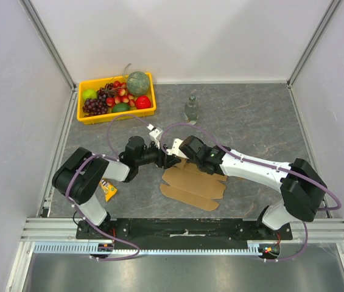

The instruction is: Fold the paper box

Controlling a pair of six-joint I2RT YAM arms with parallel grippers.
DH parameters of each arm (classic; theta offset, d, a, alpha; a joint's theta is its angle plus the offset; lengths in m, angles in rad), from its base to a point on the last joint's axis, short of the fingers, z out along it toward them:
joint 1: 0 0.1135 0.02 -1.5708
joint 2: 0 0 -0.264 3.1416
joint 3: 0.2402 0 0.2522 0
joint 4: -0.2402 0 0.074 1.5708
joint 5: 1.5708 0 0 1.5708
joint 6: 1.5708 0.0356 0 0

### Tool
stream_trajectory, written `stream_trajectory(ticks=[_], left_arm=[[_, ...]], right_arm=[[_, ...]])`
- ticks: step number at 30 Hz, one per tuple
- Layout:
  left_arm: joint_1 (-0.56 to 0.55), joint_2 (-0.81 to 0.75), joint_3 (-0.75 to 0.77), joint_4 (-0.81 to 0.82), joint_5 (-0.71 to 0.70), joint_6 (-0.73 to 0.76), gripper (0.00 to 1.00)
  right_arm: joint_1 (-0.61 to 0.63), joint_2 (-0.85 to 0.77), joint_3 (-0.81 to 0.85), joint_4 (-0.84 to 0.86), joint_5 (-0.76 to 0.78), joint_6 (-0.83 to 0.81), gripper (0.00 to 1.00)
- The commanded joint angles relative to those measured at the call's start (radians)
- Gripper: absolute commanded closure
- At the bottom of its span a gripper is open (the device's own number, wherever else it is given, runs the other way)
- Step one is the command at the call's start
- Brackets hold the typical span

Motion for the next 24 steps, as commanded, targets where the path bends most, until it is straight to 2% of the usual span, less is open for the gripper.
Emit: stream_trajectory(ticks=[1,8,24], left_arm=[[-0.030,-0.040,0.021,-0.003,-0.107,0.065,0.40],[-0.056,-0.042,0.003,0.018,-0.114,0.061,0.39],[-0.030,-0.083,-0.019,0.017,0.081,0.053,0.39]], right_arm=[[0.004,-0.032,-0.001,0.036,-0.027,0.011,0.99],[0.005,-0.011,0.006,0.016,-0.001,0.017,0.98],[0.005,-0.014,0.021,-0.004,0.066,0.000,0.98]])
